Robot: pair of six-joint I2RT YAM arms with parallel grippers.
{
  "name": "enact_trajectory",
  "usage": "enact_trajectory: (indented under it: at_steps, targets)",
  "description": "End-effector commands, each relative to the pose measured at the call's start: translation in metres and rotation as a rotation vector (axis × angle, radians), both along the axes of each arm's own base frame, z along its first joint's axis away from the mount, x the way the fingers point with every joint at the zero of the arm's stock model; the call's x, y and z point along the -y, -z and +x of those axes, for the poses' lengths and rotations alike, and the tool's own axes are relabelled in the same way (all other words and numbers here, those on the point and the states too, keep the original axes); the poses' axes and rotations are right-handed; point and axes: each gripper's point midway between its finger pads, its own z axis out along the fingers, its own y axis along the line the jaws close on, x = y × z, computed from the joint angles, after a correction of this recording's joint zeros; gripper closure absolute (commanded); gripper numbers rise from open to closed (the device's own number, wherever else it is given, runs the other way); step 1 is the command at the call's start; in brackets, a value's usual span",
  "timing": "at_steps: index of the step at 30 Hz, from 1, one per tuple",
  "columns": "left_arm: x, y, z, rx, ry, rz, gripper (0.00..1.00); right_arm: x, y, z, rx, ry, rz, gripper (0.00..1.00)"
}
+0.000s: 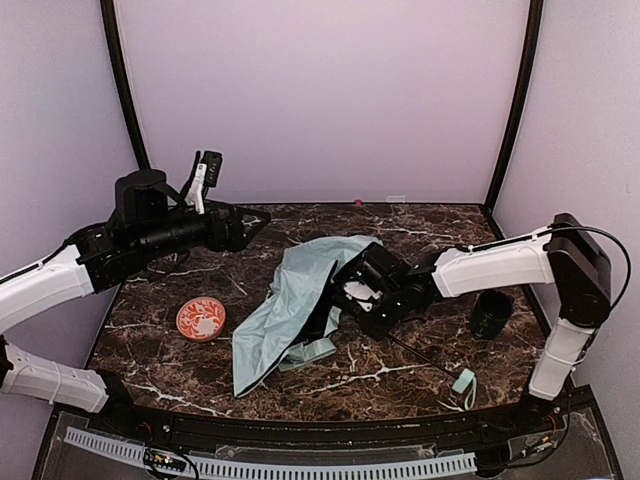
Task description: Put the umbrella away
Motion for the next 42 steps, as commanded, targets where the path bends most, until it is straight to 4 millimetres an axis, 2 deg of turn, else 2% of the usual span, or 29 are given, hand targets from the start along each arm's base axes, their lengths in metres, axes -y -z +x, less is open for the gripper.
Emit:
enact_trajectory:
  at_steps: [1,3,5,11,15,17,23,25,29,32,35,37,40,42]
  targets:
    - [-0.009,0.012,-0.014,0.029,0.052,0.142,0.04,0.006,-0.026,-0.015,0.040,-0.254,-0.010,1.00]
    - [-0.016,0.030,-0.005,-0.010,0.003,0.202,0.11,0.007,-0.045,-0.014,0.093,-0.290,0.012,1.00]
    - [-0.016,0.039,-0.002,-0.034,0.007,0.221,0.18,0.010,-0.070,-0.007,0.170,-0.293,0.037,1.00]
    - [-0.001,0.026,-0.017,0.082,0.135,0.170,0.24,0.032,-0.136,0.032,0.407,-0.209,0.027,1.00]
    - [-0.003,0.019,-0.021,0.131,0.146,0.165,0.25,0.048,-0.175,0.063,0.571,-0.111,-0.015,1.00]
    - [-0.005,0.017,-0.023,0.144,0.146,0.164,0.25,0.056,-0.202,0.079,0.648,-0.059,-0.023,1.00]
    - [-0.010,0.018,-0.028,0.176,0.148,0.173,0.31,0.077,-0.263,0.110,0.722,0.084,0.022,1.00]
    - [-0.017,0.010,-0.027,0.218,0.109,0.155,0.34,0.087,-0.293,0.116,0.744,0.148,0.082,1.00]
    - [-0.031,0.005,-0.022,0.281,0.022,0.148,0.41,0.103,-0.354,0.117,0.806,0.258,0.204,1.00]
    - [-0.029,0.012,-0.016,0.289,0.011,0.157,0.42,0.099,-0.388,0.106,0.808,0.247,0.314,1.00]
    - [-0.018,0.015,-0.014,0.303,0.039,0.134,0.36,0.097,-0.422,0.095,0.813,0.253,0.439,1.00]
    - [-0.005,0.009,-0.015,0.345,0.060,0.093,0.34,0.098,-0.439,0.090,0.813,0.282,0.515,1.00]
    - [0.025,-0.008,-0.028,0.481,0.137,0.033,0.18,0.093,-0.458,0.084,0.802,0.288,0.613,1.00]
    - [0.037,-0.018,-0.031,0.568,0.166,-0.001,0.08,0.085,-0.466,0.077,0.788,0.244,0.661,1.00]
